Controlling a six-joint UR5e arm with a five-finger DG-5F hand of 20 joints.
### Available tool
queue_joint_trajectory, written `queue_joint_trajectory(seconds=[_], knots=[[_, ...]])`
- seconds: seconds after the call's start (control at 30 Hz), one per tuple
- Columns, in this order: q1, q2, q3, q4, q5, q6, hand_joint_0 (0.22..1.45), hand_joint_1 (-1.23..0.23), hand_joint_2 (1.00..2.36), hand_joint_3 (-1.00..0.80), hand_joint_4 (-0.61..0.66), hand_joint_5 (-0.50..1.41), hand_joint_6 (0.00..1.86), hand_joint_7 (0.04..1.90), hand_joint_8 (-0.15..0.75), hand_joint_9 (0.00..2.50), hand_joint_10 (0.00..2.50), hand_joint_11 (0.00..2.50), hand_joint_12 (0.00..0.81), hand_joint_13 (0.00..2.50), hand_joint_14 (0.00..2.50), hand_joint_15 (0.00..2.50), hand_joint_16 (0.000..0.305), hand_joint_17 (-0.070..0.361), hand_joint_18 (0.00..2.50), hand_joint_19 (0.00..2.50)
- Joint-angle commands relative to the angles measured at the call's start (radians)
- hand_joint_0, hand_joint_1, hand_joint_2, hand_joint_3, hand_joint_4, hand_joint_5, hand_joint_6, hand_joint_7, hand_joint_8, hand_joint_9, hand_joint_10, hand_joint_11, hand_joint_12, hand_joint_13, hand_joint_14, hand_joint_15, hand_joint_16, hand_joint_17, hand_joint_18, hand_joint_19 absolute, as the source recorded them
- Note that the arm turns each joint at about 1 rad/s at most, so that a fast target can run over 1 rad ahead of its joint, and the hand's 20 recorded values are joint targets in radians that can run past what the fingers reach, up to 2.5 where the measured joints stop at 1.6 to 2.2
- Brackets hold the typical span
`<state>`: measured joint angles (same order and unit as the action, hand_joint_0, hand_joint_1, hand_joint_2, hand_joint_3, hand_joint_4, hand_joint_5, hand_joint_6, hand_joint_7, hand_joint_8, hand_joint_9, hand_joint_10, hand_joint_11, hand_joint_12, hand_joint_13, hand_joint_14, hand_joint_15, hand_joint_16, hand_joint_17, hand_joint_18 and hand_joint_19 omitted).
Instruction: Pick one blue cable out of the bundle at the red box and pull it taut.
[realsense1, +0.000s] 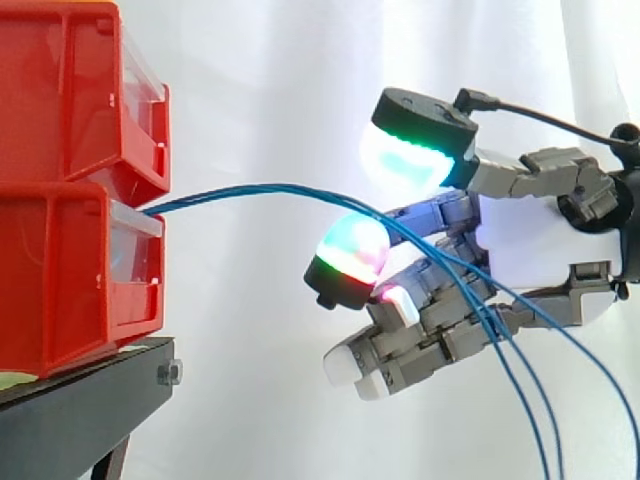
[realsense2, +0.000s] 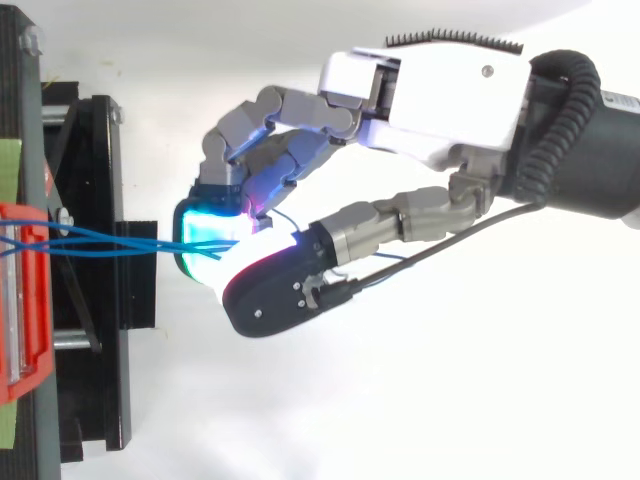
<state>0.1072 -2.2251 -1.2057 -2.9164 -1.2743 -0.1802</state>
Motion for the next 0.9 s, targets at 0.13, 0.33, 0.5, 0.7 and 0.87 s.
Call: queue_joint_trajectory(seconds=[0.13,0.33,0.5,0.7,0.87], knots=[[-0.001,0.016,0.0,-0.001,0.0,-0.031,0.59,-0.62,1.01,-0.31,0.1,-0.19,0.93,0.95,0.33,0.86,0.01,1.07,0.399,0.53,0.01,0.33,0.058,0.13,0.39,0.13],[-0.003,0.018,0.0,0.0,0.0,-0.035,0.61,-0.69,1.02,-0.24,0.1,-0.2,0.94,0.93,0.327,0.86,0.01,1.06,0.395,0.55,0.01,0.33,0.057,0.129,0.42,0.1],[-0.003,0.019,0.005,-0.001,0.001,-0.035,0.66,-0.78,1.02,-0.26,0.03,-0.2,0.94,0.99,0.323,0.85,0.01,1.05,0.392,0.57,0.01,0.31,0.057,0.128,0.45,0.07],[-0.004,0.019,0.006,-0.001,0.001,-0.035,0.71,-0.81,1.01,-0.35,-0.01,-0.21,0.96,0.96,0.315,0.85,0.01,1.05,0.388,0.57,0.01,0.31,0.056,0.127,0.47,0.06],[-0.004,0.018,0.006,-0.003,0.001,-0.035,0.75,-0.83,1.01,-0.43,-0.03,-0.21,0.96,0.99,0.313,0.85,0.01,1.04,0.385,0.58,0.01,0.3,0.056,0.126,0.48,0.05]])
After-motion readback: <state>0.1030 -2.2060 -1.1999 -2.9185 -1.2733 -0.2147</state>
